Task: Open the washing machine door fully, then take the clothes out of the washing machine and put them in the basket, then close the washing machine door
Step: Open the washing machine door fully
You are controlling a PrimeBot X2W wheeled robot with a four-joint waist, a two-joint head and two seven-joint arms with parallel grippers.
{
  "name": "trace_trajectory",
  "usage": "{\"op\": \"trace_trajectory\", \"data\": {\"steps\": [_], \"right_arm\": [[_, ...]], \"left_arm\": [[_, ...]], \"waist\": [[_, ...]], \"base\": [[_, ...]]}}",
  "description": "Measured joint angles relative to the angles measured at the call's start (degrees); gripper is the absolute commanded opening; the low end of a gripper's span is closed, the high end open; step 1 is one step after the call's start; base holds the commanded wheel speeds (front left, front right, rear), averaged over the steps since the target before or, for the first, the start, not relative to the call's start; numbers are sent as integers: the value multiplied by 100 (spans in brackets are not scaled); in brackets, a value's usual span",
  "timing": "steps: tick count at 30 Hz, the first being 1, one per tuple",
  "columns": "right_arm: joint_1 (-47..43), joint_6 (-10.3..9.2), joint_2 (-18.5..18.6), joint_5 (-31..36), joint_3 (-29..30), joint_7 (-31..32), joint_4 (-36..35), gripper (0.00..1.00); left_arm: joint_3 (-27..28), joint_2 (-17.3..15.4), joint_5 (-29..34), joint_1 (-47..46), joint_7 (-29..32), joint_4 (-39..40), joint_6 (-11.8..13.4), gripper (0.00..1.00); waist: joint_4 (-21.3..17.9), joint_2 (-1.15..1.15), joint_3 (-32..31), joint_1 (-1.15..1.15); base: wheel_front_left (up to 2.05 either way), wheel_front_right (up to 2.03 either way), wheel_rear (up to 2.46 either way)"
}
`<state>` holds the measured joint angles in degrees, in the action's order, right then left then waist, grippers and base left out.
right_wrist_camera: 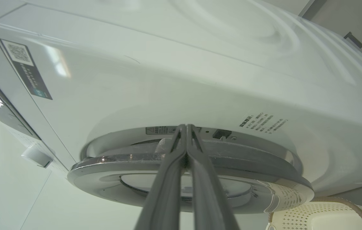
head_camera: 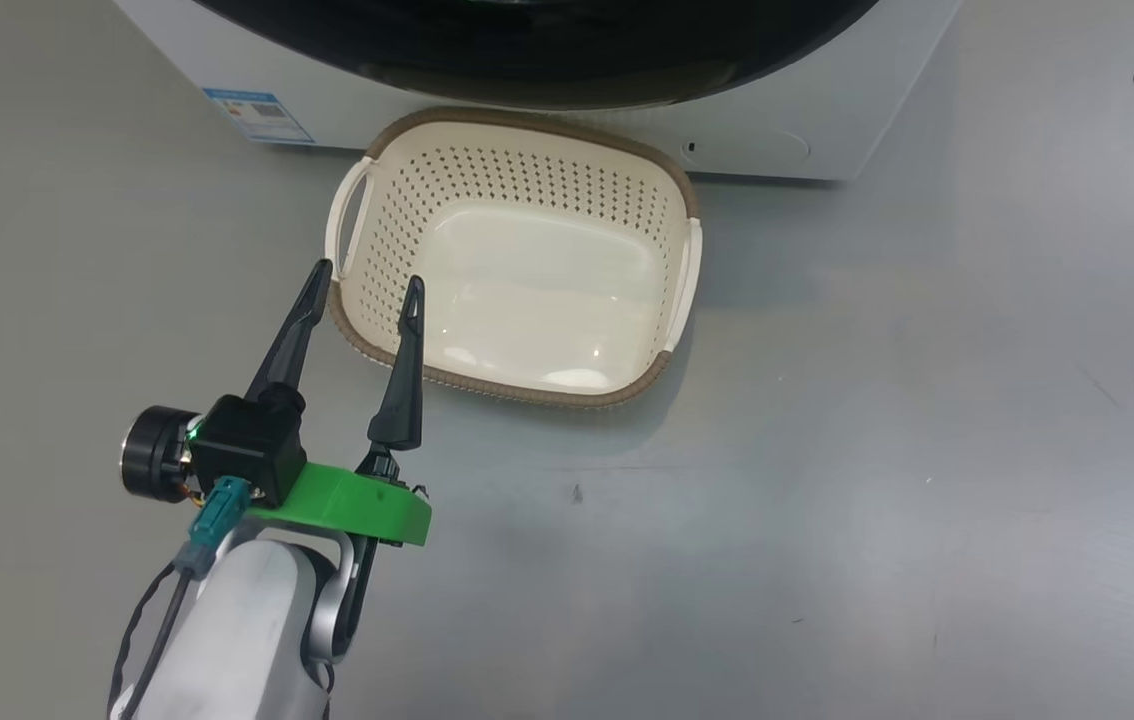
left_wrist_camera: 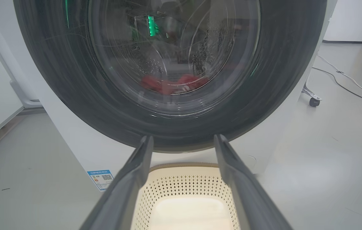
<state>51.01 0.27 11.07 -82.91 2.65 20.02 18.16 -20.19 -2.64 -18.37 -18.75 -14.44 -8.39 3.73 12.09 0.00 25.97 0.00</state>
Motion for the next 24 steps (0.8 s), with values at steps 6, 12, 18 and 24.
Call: {"op": "trace_trajectory", "data": {"steps": [6, 12, 18, 24], "right_arm": [[455, -101, 93, 3, -169, 305, 257, 0], [814, -190, 160, 25, -314, 566, 503, 0], [1126, -193, 194, 23, -374, 749, 714, 0], [1298, -187, 245, -79, -378, 938, 945, 0]], "left_arm": [[-41, 29, -1, -154, 0, 9, -27, 100], [-71, 53, -11, -232, 0, -12, -52, 100], [-85, 74, -20, -321, 0, -22, -57, 100], [-60, 79, -24, -339, 0, -36, -55, 100]], "waist": [[210, 0, 234, 0], [412, 0, 392, 0], [561, 0, 506, 0], [620, 0, 546, 0]], "base": [[0, 0, 0], [0, 0, 0], [0, 0, 0], [0, 0, 0]]}}
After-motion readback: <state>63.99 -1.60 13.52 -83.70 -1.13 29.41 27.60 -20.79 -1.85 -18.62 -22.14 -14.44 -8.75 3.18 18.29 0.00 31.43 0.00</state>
